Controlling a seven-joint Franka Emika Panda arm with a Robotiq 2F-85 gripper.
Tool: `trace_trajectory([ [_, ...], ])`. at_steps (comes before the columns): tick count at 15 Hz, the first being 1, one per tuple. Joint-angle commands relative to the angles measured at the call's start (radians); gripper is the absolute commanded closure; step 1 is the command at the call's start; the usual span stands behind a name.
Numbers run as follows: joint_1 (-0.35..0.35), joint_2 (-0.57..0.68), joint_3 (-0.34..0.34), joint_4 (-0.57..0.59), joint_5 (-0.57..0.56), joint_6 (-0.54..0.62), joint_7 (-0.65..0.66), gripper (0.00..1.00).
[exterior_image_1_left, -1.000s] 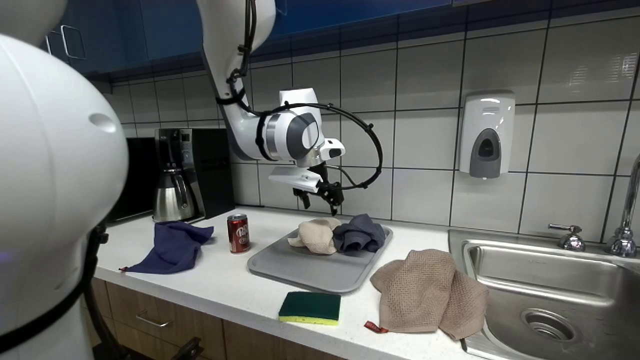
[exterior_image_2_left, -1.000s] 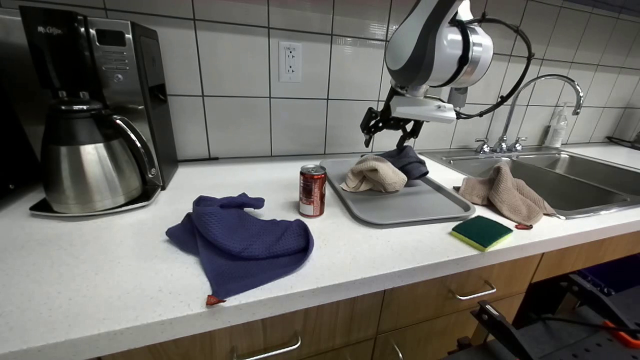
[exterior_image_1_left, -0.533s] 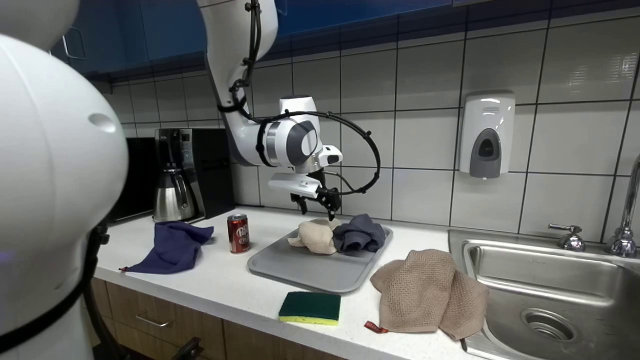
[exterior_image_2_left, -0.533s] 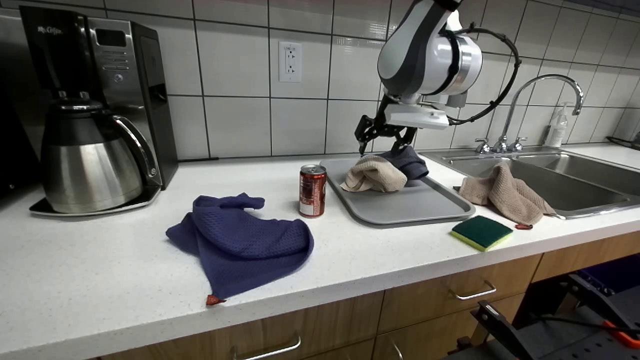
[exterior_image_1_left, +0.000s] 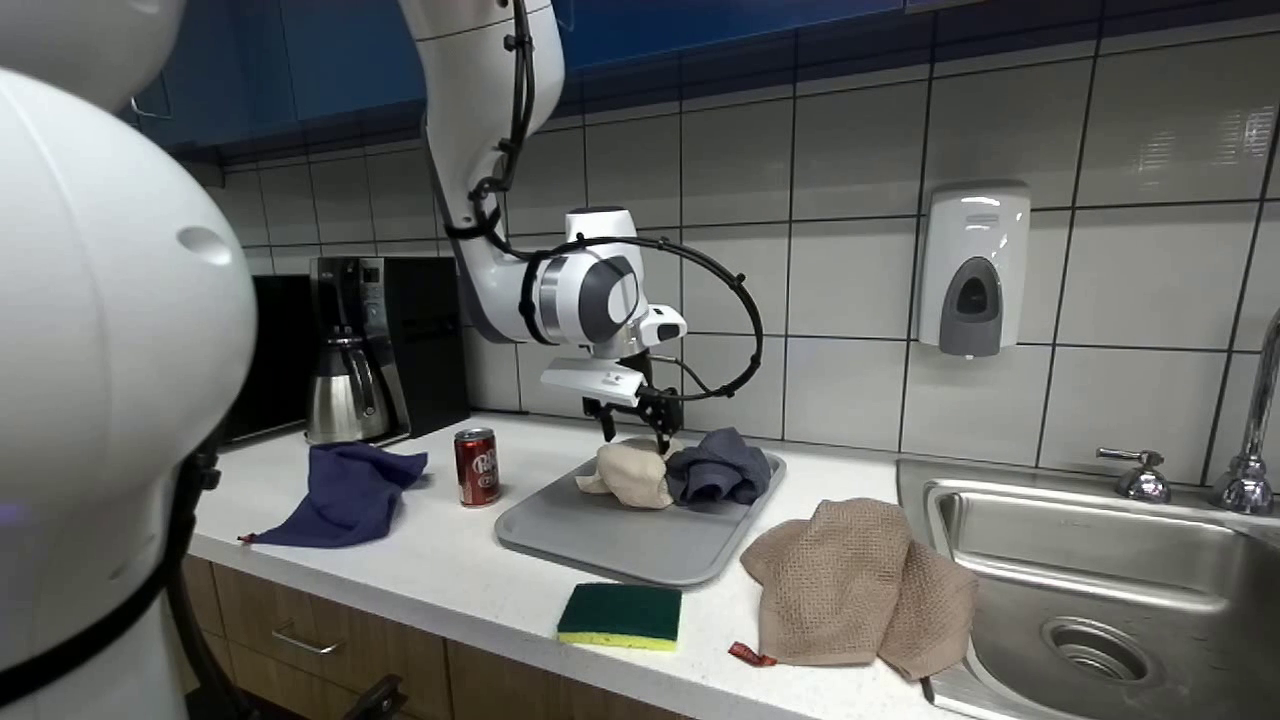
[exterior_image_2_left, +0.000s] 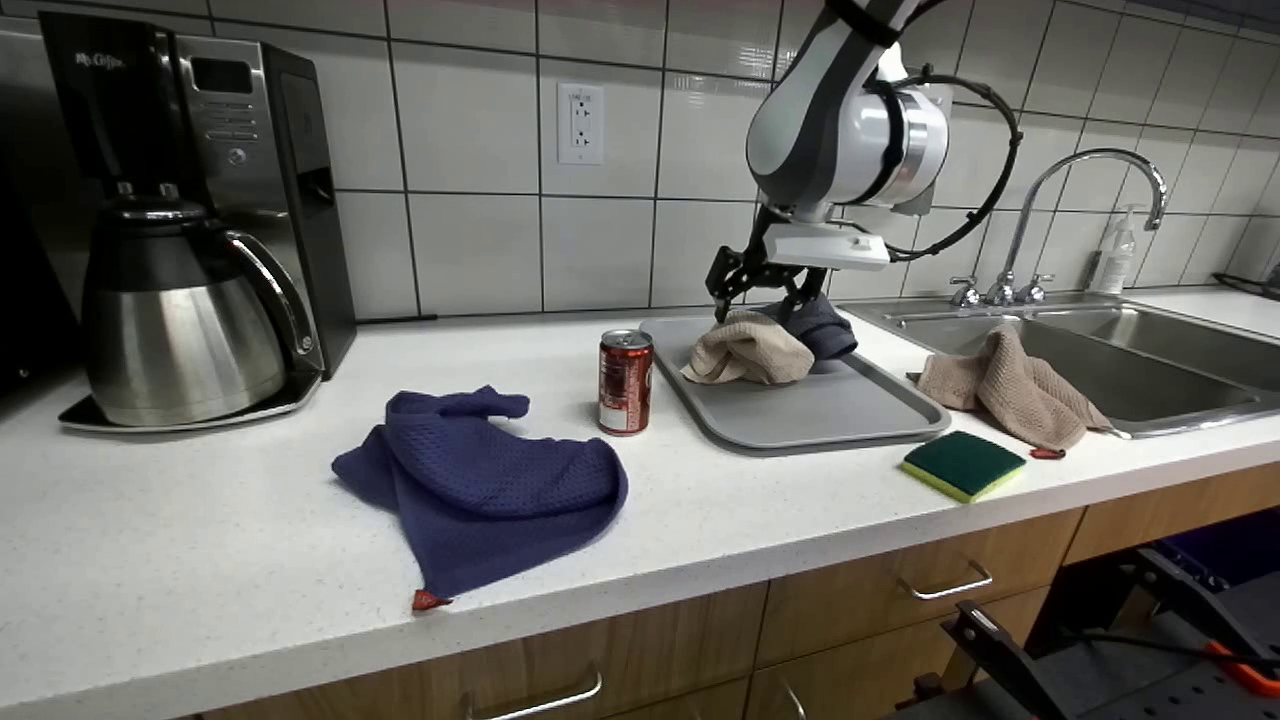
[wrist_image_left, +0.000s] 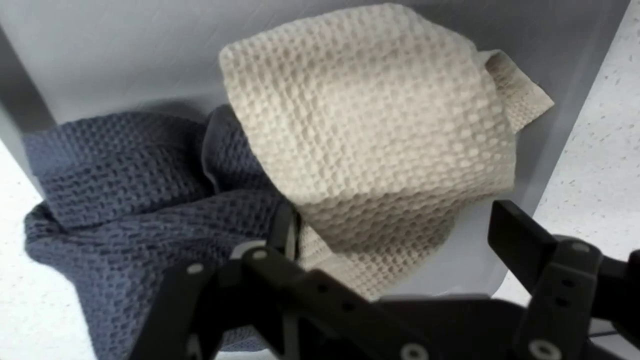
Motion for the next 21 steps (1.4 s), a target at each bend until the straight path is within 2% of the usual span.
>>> trace_trajectory([
  [1,-0.018,0.020,0.018,0.043,-0.012,-0.054,-0.027,0.00],
  [15,-0.034,0.079,0.036,0.109,-0.002,-0.142,-0.052,0.00],
  [16,-0.036,0.082,0.036,0.113,-0.003,-0.146,-0.053,0.05],
  [17,-0.037,0.084,0.036,0.115,-0.003,-0.149,-0.054,0.28],
  [19,-0.039,0.086,0.036,0.118,-0.004,-0.151,-0.055,0.31],
  [21,-0.041,0.085,0.037,0.117,-0.003,-0.152,-0.057,0.47],
])
